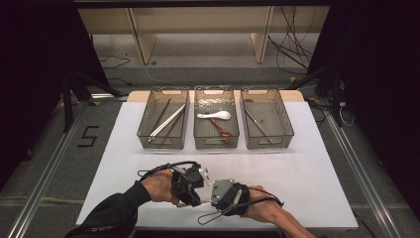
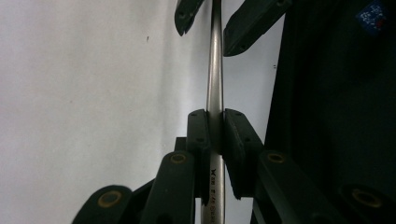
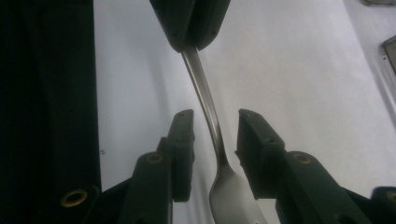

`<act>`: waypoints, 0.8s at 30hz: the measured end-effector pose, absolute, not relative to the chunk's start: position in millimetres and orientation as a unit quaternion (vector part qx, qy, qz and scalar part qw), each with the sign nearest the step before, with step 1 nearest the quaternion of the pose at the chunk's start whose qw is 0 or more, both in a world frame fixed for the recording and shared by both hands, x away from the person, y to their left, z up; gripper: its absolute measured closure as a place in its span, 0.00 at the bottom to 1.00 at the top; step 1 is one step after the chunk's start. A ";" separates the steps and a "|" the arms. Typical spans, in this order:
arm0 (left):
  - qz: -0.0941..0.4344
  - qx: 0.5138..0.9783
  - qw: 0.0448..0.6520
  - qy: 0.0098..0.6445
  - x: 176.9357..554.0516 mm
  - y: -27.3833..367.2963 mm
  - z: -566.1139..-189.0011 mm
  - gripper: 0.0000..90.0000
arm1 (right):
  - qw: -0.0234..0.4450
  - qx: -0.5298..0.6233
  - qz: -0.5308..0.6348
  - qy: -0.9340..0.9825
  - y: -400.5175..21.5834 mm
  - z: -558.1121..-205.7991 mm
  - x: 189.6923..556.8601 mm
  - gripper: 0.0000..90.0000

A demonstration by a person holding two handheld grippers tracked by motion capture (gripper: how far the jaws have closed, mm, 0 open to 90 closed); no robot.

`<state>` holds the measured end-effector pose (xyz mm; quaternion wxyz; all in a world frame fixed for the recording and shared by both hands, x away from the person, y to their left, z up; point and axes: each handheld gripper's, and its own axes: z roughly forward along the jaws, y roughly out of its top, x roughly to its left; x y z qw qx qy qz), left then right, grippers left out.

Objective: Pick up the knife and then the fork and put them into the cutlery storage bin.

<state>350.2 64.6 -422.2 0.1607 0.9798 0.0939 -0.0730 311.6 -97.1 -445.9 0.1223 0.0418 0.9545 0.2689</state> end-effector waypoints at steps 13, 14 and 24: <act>-0.093 0.977 0.172 0.086 348.9 63.7 -417.8 0.89 | 0.118 -0.007 0.246 0.962 -101.0 -443.7 303.7 0.96; -0.096 0.976 0.176 0.090 348.8 63.6 -418.1 0.89 | 0.114 0.004 0.250 0.961 -100.9 -443.7 302.9 0.97; -0.090 0.970 0.196 0.111 355.6 74.7 -412.9 0.66 | 0.118 0.009 0.249 0.961 -109.6 -441.0 305.8 0.97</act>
